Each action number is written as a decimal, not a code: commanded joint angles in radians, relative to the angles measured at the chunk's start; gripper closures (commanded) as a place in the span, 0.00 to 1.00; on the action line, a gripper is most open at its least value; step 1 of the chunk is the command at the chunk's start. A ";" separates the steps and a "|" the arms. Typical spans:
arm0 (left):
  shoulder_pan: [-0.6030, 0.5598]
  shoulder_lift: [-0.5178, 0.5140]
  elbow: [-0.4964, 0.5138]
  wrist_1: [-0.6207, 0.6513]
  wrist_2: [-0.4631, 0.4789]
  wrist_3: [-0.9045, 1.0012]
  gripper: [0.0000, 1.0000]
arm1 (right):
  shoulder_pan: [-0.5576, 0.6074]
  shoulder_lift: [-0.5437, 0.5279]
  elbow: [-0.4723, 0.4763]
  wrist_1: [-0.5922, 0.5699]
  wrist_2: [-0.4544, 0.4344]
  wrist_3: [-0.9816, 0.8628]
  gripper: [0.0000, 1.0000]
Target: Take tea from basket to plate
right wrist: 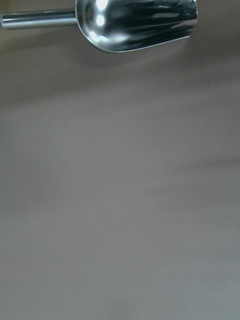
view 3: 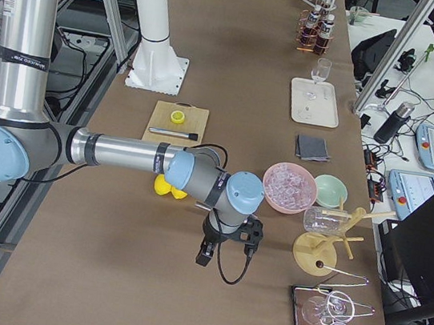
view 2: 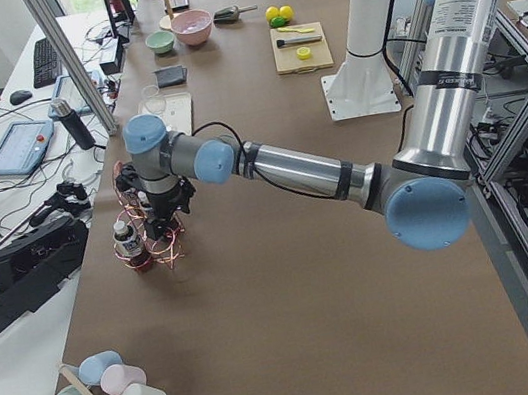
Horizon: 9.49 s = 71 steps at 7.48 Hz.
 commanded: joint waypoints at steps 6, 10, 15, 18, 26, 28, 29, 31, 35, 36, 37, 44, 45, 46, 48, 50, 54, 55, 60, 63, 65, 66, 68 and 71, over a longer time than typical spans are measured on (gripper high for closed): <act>-0.066 -0.463 0.289 0.265 -0.013 0.733 0.01 | 0.000 0.000 0.000 -0.001 0.001 0.002 0.00; 0.024 -0.483 0.320 0.257 -0.013 0.734 0.02 | 0.000 0.000 0.000 -0.001 0.003 0.002 0.00; 0.025 -0.480 0.356 0.239 -0.013 0.792 0.66 | 0.000 0.000 0.001 -0.001 0.003 0.002 0.00; 0.014 -0.485 0.329 0.248 -0.012 0.793 1.00 | 0.000 0.005 0.001 -0.001 0.003 0.002 0.00; -0.060 -0.484 0.099 0.596 -0.068 0.871 1.00 | 0.000 0.006 0.001 0.001 0.003 0.002 0.00; -0.063 -0.450 -0.049 0.609 -0.111 0.868 1.00 | 0.000 0.006 0.001 -0.001 0.003 0.000 0.00; -0.043 -0.410 -0.187 0.610 -0.111 0.857 1.00 | 0.000 0.006 0.001 -0.001 0.003 0.000 0.00; 0.009 -0.399 -0.254 0.609 -0.117 0.836 1.00 | 0.000 0.006 0.001 -0.001 0.001 0.000 0.00; 0.155 -0.375 -0.337 0.603 -0.216 0.696 1.00 | 0.000 0.011 0.000 0.001 0.000 0.000 0.00; 0.190 -0.356 -0.344 0.596 -0.217 0.682 1.00 | 0.000 0.009 0.000 0.001 0.001 0.000 0.00; 0.215 -0.361 -0.349 0.595 -0.219 0.682 1.00 | 0.000 0.009 0.000 0.001 0.001 0.000 0.00; 0.402 -0.396 -0.365 0.334 -0.208 0.219 1.00 | -0.002 0.024 0.012 0.001 0.000 0.003 0.00; 0.411 -0.416 -0.361 0.334 -0.206 0.190 1.00 | -0.027 0.075 0.014 -0.005 0.001 0.009 0.00; 0.439 -0.433 -0.354 0.328 -0.206 0.144 1.00 | -0.066 0.165 0.018 -0.055 0.005 0.125 0.00; 0.501 -0.473 -0.343 0.320 -0.205 0.083 1.00 | -0.222 0.337 0.090 -0.234 0.011 0.387 0.00; 0.511 -0.480 -0.316 0.242 -0.205 0.030 1.00 | -0.300 0.426 0.090 -0.265 0.107 0.559 0.00; 0.535 -0.482 -0.271 0.165 -0.205 0.030 1.00 | -0.387 0.538 0.098 -0.257 0.208 0.836 0.00; 0.534 -0.479 -0.277 0.167 -0.205 0.030 1.00 | -0.399 0.543 0.099 -0.251 0.222 0.838 0.00; 0.534 -0.471 -0.282 0.165 -0.205 0.030 1.00 | -0.541 0.618 0.098 -0.128 0.291 0.880 0.00; 0.535 -0.470 -0.279 0.165 -0.205 0.030 1.00 | -0.664 0.748 0.031 0.120 0.291 1.376 0.00; 0.537 -0.465 -0.280 0.165 -0.205 0.030 1.00 | -0.699 0.842 -0.052 0.206 0.291 1.572 0.01; 0.537 -0.465 -0.280 0.165 -0.205 0.030 1.00 | -0.701 0.877 -0.089 0.250 0.293 1.653 0.01; 0.537 -0.465 -0.279 0.164 -0.205 0.030 1.00 | -0.748 0.932 -0.184 0.411 0.281 1.802 0.01; 0.539 -0.454 -0.279 0.141 -0.206 0.030 1.00 | -0.808 0.989 -0.301 0.513 0.250 1.835 0.19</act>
